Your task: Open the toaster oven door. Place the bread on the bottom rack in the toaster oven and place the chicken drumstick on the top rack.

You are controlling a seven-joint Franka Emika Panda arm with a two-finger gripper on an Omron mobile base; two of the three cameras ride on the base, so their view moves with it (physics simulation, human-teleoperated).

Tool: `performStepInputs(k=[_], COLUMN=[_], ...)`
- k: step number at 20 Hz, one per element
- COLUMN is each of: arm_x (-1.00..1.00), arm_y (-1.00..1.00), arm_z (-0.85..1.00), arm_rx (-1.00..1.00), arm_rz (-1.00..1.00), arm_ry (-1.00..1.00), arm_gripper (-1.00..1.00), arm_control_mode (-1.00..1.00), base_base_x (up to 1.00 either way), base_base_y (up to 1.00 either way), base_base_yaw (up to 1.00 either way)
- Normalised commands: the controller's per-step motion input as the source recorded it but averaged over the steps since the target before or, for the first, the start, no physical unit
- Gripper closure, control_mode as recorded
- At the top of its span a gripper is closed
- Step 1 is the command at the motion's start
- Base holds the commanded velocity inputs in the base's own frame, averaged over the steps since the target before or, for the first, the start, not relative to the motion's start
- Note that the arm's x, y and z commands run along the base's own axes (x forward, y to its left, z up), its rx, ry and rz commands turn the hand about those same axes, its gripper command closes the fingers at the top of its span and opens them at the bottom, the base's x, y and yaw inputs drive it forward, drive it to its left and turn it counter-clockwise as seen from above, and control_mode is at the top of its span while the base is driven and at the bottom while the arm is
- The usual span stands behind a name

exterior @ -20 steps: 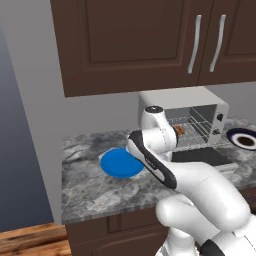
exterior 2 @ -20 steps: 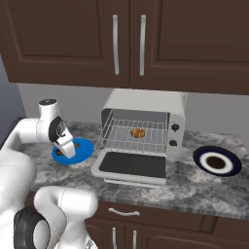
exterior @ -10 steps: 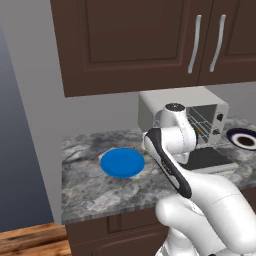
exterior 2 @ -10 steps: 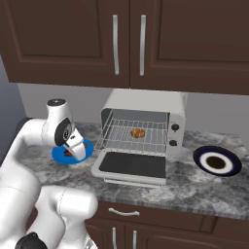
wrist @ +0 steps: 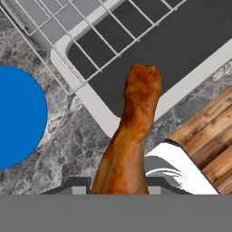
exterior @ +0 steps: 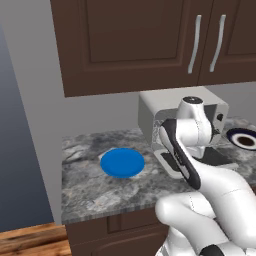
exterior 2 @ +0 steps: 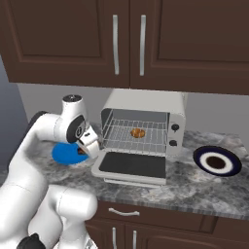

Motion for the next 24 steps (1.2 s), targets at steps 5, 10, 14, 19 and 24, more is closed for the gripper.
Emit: performStepInputs(k=[5,10,14,19,24], arm_x=[0.23,0.35,0.46,0.45,0.43], arm_y=[-0.47,-0.44,-0.39,-0.35,-0.24], arm_z=[0.09,0.0,0.0,0.0,-0.03], arm_rx=[0.0,-0.02,-0.01,0.0,0.0], arm_rz=[-0.03,-0.03,0.0,0.0,0.0], arm_ry=[0.04,0.11,0.15,0.11,0.07], arm_gripper=[1.0,1.0,1.0,1.0,1.0], arm_control_mode=[-1.0,-1.0,-1.0,-1.0,-1.0], base_base_x=[0.0,0.0,0.0,0.0,0.0], base_base_y=[0.0,0.0,0.0,0.0,0.0], base_base_yaw=[0.0,0.0,0.0,0.0,0.0])
